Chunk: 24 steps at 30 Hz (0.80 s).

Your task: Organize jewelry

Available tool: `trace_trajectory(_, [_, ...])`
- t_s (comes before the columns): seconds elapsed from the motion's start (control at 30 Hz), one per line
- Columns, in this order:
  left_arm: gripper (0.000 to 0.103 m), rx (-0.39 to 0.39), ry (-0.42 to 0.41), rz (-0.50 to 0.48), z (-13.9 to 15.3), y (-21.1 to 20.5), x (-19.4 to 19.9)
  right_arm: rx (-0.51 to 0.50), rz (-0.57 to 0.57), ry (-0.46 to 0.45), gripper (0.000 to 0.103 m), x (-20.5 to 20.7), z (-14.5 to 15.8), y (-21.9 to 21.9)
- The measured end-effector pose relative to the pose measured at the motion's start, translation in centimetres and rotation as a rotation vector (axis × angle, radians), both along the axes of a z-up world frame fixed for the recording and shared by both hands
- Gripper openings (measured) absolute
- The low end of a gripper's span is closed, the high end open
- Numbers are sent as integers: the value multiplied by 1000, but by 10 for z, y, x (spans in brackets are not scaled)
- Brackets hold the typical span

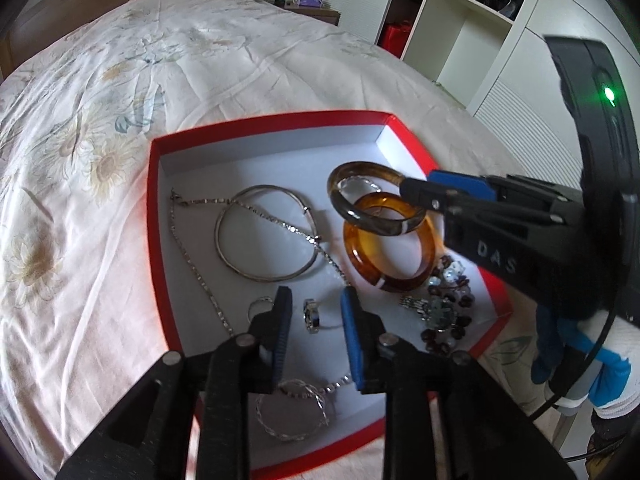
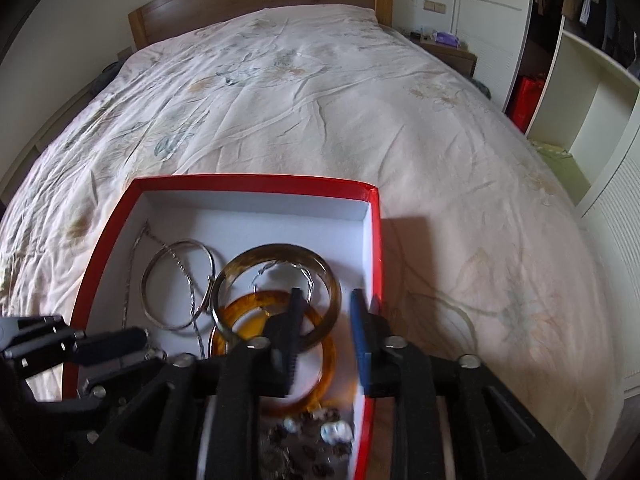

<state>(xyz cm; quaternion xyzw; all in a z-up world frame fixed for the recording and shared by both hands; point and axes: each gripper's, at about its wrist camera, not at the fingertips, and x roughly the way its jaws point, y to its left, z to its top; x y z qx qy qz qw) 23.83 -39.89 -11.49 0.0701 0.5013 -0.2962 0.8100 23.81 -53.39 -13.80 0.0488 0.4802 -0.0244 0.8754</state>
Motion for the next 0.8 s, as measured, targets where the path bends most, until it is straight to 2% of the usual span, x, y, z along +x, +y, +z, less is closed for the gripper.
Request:
trace_trajectory(0.13, [35,-16,-15,2,14,5,-7,-5,-6,-9,29,-17,14,0])
trace_trajectory(0.23, [38,-26,-40,15,28,12,-17,-5,-13,-17,30,-32,25,3])
trace_trajectory(0.33, [39,-45,-61,25,38,21,-27,-1,-19,-25,34,-49,37,9])
trace_trajectory(0.43, [39,-28,-111,28,49,32,-42,9,-17,-26,36,-67,45,19])
trace_trajectory(0.67, [39,-21,-95,80,64,76,-68,20,-1,-48,40,-109,69,55])
trace_trajectory(0.8, [39,-12,-125,121,81,108,-89,23,7,-68,45,-130,85,78])
